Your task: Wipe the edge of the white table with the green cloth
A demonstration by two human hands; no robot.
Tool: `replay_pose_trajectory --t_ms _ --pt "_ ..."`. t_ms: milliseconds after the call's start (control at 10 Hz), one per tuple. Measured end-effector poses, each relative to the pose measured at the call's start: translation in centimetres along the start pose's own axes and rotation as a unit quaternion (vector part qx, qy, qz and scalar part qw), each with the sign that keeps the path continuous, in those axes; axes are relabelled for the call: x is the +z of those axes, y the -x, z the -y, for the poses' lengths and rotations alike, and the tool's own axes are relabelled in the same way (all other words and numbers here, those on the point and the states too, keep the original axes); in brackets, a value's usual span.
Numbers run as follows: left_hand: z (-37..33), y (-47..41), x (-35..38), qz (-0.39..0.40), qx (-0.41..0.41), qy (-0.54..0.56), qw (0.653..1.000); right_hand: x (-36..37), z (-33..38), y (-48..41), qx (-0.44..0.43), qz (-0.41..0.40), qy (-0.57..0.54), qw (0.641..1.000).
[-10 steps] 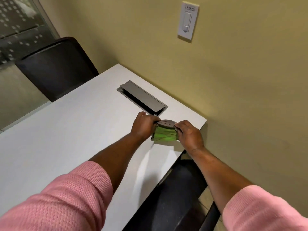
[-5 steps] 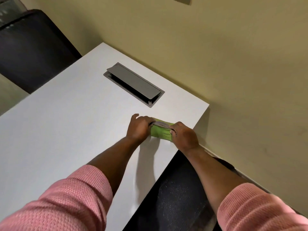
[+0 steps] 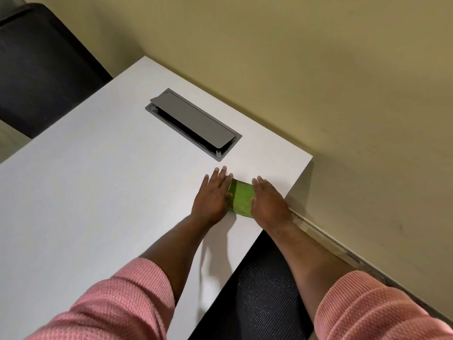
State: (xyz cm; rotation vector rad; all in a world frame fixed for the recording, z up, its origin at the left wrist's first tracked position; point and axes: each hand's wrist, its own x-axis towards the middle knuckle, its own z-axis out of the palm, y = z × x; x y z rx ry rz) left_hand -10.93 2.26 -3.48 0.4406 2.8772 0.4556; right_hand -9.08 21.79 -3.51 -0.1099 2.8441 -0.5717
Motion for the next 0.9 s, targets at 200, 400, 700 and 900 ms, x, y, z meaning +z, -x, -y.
replay_pose_trajectory --t_ms 200,400,700,900 --pt "0.1 -0.2 3.2 0.072 0.015 -0.012 0.997 3.0 0.2 -0.7 -0.022 0.083 0.077 0.993" --pt "0.7 -1.3 4.6 0.101 0.023 -0.02 0.994 4.9 0.0 -0.5 0.012 0.095 0.078 0.992" --pt "1.5 -1.7 4.2 0.128 0.061 -0.057 0.988 5.1 1.5 0.6 0.054 0.101 0.082 0.99" --pt "0.7 1.1 2.5 0.083 0.015 -0.016 0.996 3.1 2.4 1.8 0.022 0.081 0.085 0.993"
